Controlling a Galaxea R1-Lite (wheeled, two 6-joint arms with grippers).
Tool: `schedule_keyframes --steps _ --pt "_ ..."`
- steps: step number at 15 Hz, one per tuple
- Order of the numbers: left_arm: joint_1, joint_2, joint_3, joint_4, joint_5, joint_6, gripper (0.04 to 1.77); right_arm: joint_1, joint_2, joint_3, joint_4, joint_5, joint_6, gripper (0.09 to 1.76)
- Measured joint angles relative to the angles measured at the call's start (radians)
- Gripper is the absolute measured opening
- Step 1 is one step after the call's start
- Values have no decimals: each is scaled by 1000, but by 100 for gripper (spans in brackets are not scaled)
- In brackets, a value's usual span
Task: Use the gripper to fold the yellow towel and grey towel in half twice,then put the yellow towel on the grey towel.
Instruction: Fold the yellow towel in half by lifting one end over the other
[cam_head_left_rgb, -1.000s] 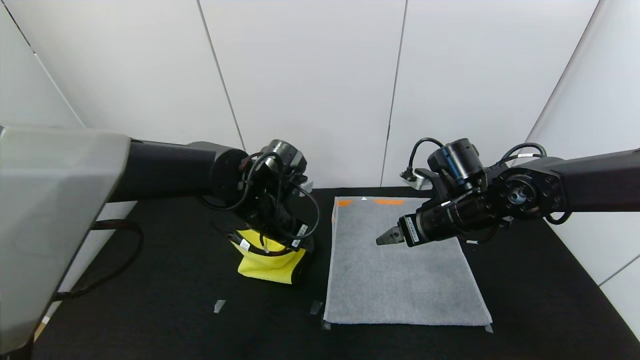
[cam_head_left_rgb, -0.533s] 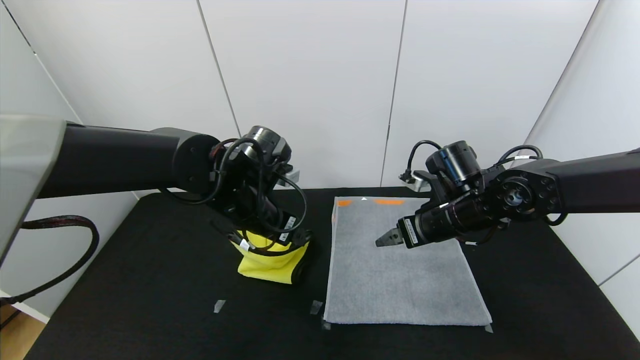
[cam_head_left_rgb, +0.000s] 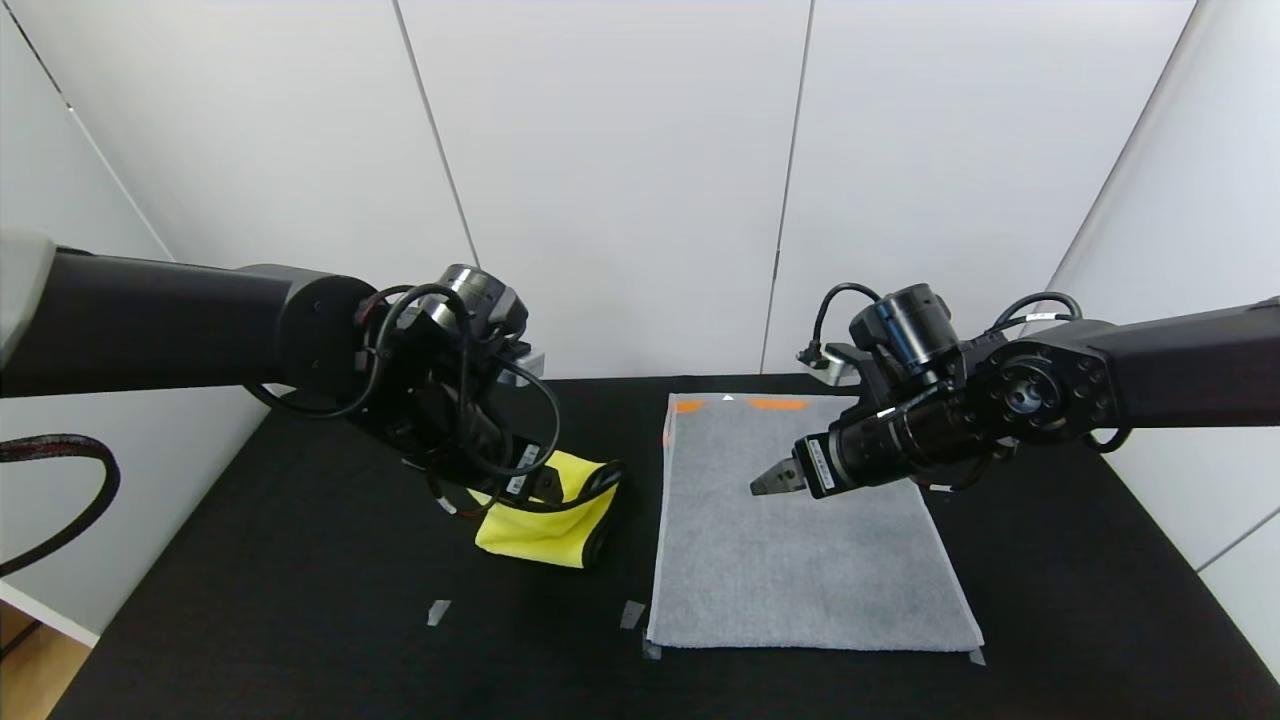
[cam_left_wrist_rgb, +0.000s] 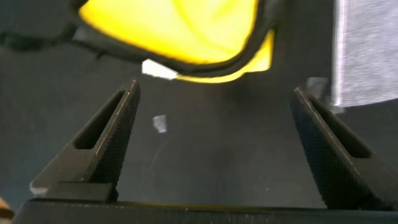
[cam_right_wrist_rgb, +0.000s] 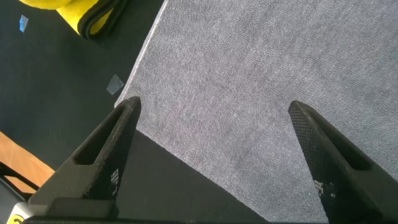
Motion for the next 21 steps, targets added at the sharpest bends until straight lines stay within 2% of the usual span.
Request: schedule_keyframes --steps 10,17,21 --pt "96 32 54 -2 -21 8 171 5 9 0 0 0 0 171" --pt "160 77 47 -16 -197 41 171 8 11 0 0 0 0 171" --pt "166 85 41 -19 -217 49 172 8 11 0 0 0 0 171"
